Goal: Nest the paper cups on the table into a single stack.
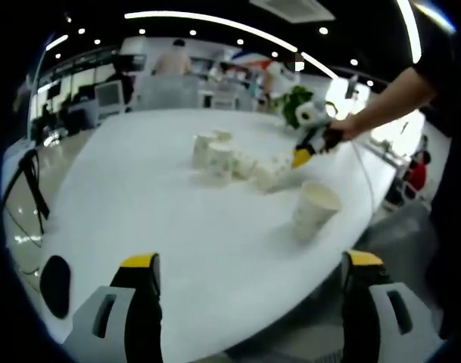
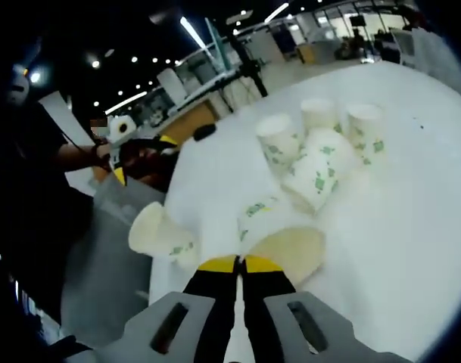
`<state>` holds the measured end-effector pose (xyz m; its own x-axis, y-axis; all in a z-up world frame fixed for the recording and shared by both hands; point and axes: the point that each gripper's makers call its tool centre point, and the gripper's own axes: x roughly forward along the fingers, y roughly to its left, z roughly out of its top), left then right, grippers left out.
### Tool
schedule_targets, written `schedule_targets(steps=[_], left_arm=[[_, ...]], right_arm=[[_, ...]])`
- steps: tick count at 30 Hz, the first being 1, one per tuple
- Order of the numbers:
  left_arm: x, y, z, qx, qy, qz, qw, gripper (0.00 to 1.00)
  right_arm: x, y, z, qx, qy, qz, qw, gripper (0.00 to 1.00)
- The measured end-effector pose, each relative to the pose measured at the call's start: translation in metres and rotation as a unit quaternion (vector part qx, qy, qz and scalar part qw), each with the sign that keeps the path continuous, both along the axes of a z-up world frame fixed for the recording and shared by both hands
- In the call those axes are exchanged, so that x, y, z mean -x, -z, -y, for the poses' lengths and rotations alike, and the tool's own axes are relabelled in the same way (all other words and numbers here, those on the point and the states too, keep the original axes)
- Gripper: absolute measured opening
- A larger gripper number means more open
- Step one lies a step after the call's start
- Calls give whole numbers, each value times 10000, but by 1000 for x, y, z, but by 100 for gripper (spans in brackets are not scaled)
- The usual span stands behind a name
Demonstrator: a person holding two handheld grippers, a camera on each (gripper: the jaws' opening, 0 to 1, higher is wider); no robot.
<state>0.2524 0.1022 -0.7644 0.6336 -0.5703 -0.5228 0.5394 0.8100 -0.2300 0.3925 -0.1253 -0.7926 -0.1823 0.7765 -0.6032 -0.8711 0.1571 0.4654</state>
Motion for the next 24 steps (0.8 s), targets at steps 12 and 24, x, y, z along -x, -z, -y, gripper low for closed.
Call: schedule_targets(steps=[12,24], left_arm=[[-1,-6,4,9,130,90,9999,98],[-6,-11,6,-5,364,172,9992,98]], right_arm=[[6,-15,5,111,98,264,9995,0],[6,-30,14,647,40,813,9946,0]])
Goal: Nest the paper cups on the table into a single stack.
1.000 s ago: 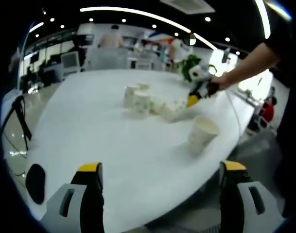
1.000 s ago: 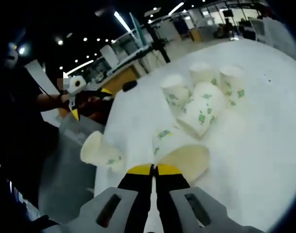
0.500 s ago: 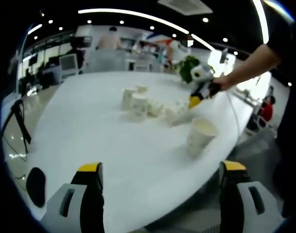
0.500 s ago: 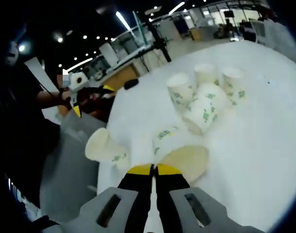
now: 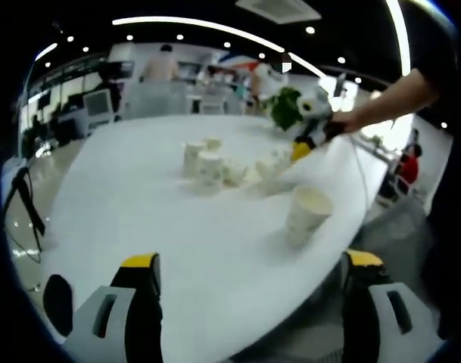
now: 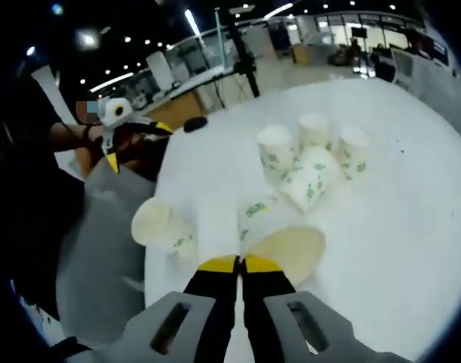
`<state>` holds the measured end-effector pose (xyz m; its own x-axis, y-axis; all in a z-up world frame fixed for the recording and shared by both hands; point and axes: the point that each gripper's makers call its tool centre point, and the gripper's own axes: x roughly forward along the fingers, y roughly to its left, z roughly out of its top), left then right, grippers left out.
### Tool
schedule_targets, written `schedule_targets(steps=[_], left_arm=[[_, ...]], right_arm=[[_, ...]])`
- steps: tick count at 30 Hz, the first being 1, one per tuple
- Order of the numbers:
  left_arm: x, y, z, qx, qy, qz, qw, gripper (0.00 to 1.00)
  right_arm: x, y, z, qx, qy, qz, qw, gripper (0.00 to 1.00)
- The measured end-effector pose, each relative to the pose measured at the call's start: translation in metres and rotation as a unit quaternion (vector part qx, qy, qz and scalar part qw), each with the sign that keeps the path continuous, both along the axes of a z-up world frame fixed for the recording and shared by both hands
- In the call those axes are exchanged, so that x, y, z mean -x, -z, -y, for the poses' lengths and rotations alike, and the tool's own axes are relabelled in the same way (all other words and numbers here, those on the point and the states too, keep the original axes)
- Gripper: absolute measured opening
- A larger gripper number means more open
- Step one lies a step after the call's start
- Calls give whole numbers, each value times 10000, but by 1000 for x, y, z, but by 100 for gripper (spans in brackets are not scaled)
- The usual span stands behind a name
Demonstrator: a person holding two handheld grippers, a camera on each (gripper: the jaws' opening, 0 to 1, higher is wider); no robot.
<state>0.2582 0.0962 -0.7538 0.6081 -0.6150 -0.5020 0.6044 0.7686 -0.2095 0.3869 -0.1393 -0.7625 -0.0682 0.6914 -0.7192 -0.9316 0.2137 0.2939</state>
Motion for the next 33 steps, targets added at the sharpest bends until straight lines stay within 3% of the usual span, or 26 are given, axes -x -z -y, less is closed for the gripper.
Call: schedule_targets(steps=[8,15,18,23,33], left_arm=[[-1,-1,2,18,139,47,9999,98],[-2,-3,-1,5,165,105,9998,98],[-3,-4,0,19,189,135,9997,98],[-3,-5,-1,47,185,150,9997,98],[-5,-10,-3,70,176,231,9996,97]], right_arm=[[-4,-8,15,554,-279,577,9964,0],[-4,-26,17,653,-370,746,9944,0],[-4,-36,20,861,-682,942,9895,0],[-6,-59,18,891,-867,1147,9856,0],[-4,-96,25,1259,-1474,1672,9667,0]])
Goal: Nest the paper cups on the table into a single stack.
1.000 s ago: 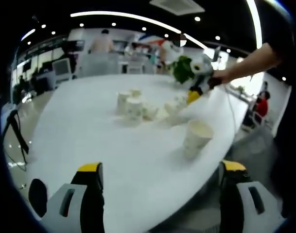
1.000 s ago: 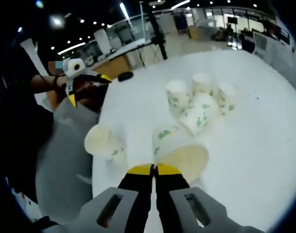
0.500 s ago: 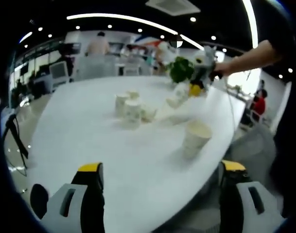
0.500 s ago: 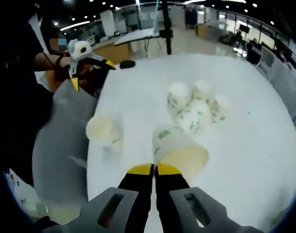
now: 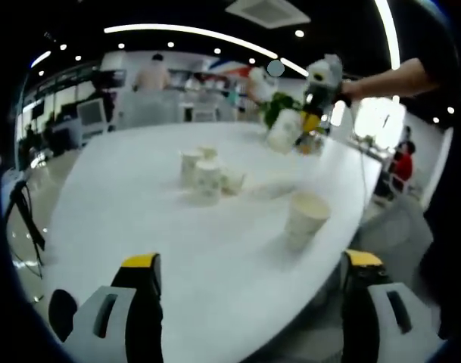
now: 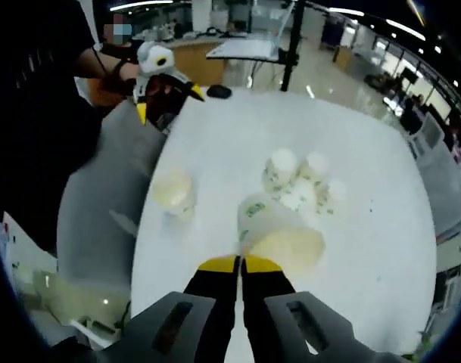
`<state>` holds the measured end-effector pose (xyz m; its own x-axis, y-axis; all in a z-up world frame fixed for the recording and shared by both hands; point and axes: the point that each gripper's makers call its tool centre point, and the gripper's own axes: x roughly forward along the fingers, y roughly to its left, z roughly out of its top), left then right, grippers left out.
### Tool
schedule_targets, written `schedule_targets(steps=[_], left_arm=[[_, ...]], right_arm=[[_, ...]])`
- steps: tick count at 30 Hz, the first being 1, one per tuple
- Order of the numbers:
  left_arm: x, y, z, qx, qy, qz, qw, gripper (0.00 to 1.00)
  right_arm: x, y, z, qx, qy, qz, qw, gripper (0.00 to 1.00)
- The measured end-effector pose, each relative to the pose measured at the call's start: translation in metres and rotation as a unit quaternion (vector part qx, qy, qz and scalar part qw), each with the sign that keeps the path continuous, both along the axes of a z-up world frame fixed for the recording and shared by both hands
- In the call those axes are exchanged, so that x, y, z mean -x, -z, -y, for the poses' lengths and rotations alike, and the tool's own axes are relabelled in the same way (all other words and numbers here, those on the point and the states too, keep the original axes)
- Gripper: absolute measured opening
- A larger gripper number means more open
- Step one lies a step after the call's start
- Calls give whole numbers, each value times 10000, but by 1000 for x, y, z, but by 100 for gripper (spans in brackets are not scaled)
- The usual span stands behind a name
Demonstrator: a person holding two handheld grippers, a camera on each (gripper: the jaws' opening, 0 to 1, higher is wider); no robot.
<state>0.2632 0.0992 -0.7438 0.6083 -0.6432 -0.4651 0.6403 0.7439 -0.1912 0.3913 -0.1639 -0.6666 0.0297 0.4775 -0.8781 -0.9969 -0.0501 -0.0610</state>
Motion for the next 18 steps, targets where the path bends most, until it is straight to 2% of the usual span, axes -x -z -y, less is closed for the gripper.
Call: schedule_targets(steps=[2,4,5,6,10,12,18], left_arm=[[0,-1,1,20,-1,8,10000,97],[-1,-2,1,21,9,34,10000,97],[-1,-2,2,18,21,36,10000,97],[-1,-2,2,22,21,37,10000,97],[-1,1,3,37,12,29,10000,97],[-1,2,4,45,13,11,10000,96],[2,5,8,77,22,0,10000,96]], right_arm=[[-1,-8,1,69,-70,61,9999,0],[2,-25,-3,203,-453,305,9983,0],[2,-27,-3,235,-498,339,9979,0],[10,-40,-8,321,-753,472,9955,0],[17,-58,-13,479,-1097,638,9908,0],[21,-66,-14,698,-1369,812,9848,0],[29,-87,-13,1110,-1821,1125,9705,0]])
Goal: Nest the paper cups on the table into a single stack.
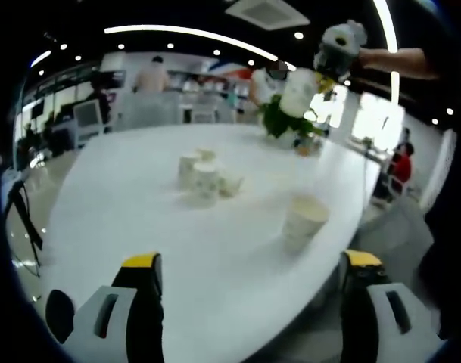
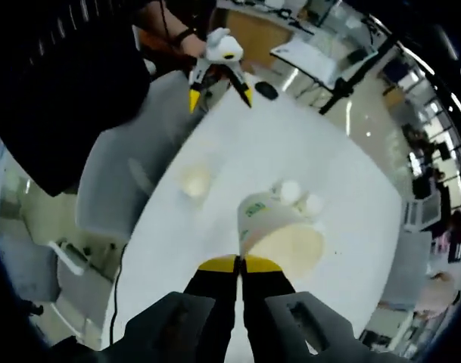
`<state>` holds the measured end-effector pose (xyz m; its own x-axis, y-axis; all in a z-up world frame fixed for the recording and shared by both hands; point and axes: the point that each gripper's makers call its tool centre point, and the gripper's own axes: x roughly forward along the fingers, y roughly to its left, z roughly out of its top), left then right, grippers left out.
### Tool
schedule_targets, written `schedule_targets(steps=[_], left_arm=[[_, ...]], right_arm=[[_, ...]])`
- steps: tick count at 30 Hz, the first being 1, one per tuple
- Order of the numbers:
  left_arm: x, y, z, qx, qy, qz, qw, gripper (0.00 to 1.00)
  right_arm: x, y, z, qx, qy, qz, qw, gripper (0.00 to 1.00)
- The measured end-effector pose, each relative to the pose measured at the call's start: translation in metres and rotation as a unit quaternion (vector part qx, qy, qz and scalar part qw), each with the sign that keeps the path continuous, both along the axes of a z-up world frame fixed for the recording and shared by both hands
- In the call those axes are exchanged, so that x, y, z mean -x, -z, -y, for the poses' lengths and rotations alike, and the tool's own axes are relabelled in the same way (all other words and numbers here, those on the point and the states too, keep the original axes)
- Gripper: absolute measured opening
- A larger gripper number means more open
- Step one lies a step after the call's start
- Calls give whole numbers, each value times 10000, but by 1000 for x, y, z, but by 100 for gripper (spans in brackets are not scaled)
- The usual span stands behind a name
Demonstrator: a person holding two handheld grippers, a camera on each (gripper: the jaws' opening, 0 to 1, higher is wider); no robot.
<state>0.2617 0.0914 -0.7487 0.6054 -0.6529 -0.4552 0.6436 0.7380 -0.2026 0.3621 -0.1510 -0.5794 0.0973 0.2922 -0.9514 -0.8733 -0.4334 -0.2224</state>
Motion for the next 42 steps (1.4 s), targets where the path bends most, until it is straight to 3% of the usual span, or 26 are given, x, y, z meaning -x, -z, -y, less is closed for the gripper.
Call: schedule_targets(steps=[5,8,10,17,20,21,26,31,33,35,40,42], left_arm=[[1,3,1,23,-20,-22,10000,96],[2,3,2,25,-16,-2,10000,96],[3,4,3,35,-16,-30,10000,96],[6,5,3,9,-17,-54,10000,96],[6,5,2,-2,-23,-60,10000,96],[6,5,1,-7,-32,-55,10000,96],[7,5,-1,-5,-63,-81,9999,96],[11,7,-1,-17,-57,-106,9999,96],[12,8,-1,-21,-50,-124,9999,96],[13,9,-1,-20,-68,-138,9999,96],[12,9,0,30,-100,-152,9998,96],[12,11,2,12,-76,-168,9998,96]], right_arm=[[17,-16,-11,-35,-377,55,9993,0],[27,-13,-16,174,-803,311,9961,0],[37,-7,-18,260,-958,316,9946,0],[53,5,-26,695,-1884,823,9762,0],[57,11,-27,917,-2252,1142,9632,0],[61,15,-29,907,-2380,1171,9599,0],[80,29,-36,796,-2519,1018,9591,0],[88,43,-43,796,-2730,1070,9527,0],[87,49,-44,799,-2838,1129,9489,0],[89,55,-50,835,-3230,1289,9338,0],[92,73,-59,869,-3324,1277,9304,0],[91,82,-59,983,-3467,1304,9237,0]])
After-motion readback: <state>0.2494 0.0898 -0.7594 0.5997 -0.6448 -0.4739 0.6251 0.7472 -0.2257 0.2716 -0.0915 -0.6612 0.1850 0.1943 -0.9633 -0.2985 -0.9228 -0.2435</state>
